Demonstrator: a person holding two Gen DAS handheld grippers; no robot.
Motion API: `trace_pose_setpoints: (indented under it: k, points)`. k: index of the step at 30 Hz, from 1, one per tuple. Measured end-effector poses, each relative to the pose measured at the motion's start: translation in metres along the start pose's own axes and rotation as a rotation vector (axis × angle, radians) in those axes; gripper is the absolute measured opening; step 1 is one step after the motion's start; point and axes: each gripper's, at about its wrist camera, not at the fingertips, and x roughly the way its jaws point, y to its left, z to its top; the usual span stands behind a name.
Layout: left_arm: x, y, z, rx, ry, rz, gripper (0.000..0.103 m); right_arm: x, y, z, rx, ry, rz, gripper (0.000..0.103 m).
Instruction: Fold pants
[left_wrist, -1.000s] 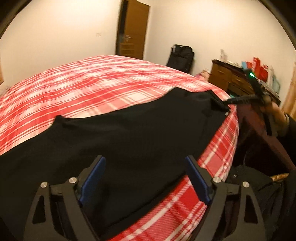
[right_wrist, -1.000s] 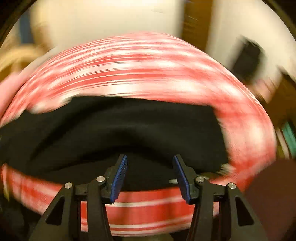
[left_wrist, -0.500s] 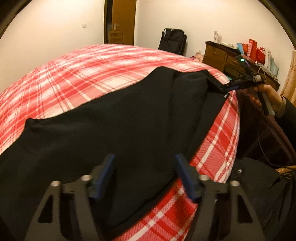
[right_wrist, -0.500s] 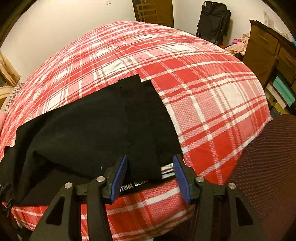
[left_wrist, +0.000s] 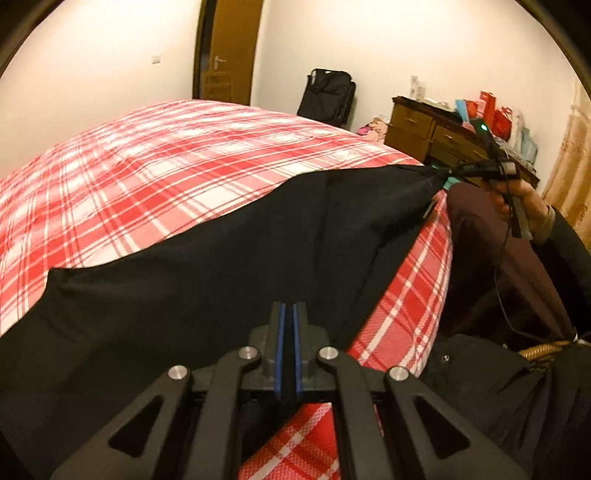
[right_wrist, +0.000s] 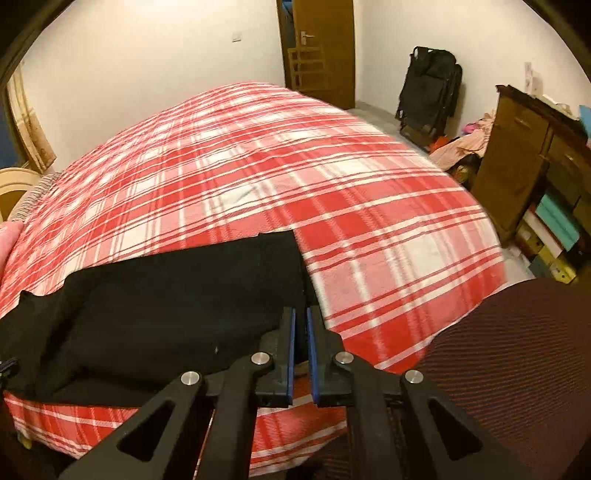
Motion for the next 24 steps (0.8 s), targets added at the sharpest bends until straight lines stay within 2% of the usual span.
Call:
trace_pose_setpoints:
  k: [2,4,6,7,8,9,10,11,12,13,14,15,17,20,21,24]
  points:
    - [0.009,0.0,-0.002,0.019,0.018,0.031,0.004,0.02,-0.004,-0.001,-0.017,0.074,-0.009,0.007]
    - [0.019,0.0,-0.007,0.013,0.041,0.046,0.006,0.041,-0.011,-0.008,-0.005,0.127,-0.095,0.007]
    - [0.023,-0.002,-0.01,0.014,0.05,0.049,0.015,0.044,-0.019,-0.014,0.041,0.141,-0.028,0.008]
    - [0.023,-0.004,-0.012,0.021,0.052,0.045,0.033,0.042,-0.022,-0.016,0.072,0.133,0.006,0.009]
    - [0.024,-0.007,-0.013,0.037,0.047,0.067,0.059,0.04,-0.023,-0.017,0.078,0.124,0.008,0.02]
    - [0.022,-0.01,-0.014,0.055,0.033,0.091,0.069,0.039,-0.023,-0.016,0.077,0.118,0.006,0.045]
    - [0.022,-0.013,-0.014,0.076,0.022,0.104,0.075,0.039,-0.023,-0.016,0.082,0.119,0.013,0.057]
    - [0.023,-0.015,-0.014,0.097,0.022,0.101,0.074,0.038,-0.024,-0.016,0.096,0.117,0.024,0.062]
    - [0.024,-0.016,-0.013,0.103,0.029,0.095,0.07,0.036,-0.025,-0.015,0.117,0.103,0.037,0.062]
    - [0.027,-0.016,-0.012,0.103,0.038,0.099,0.06,0.031,-0.023,-0.014,0.118,0.078,0.031,0.062]
    - [0.031,-0.014,-0.01,0.098,0.055,0.099,0.051,0.026,-0.016,-0.013,0.091,0.063,0.019,0.062]
    - [0.033,-0.014,-0.01,0.095,0.062,0.093,0.048,0.023,-0.007,-0.013,0.069,0.06,0.023,0.062]
    - [0.039,-0.014,-0.011,0.102,0.077,0.083,0.043,0.015,0.021,-0.016,-0.012,0.062,0.096,0.062]
    - [0.046,-0.02,-0.015,0.132,0.09,0.1,0.042,0.006,0.074,-0.027,-0.22,0.05,0.141,0.062]
    - [0.046,-0.022,-0.016,0.144,0.085,0.105,0.042,0.002,0.102,-0.036,-0.336,0.041,0.147,0.062]
    - [0.044,-0.018,-0.013,0.119,0.086,0.09,0.042,0.002,0.157,-0.057,-0.547,0.031,0.176,0.062]
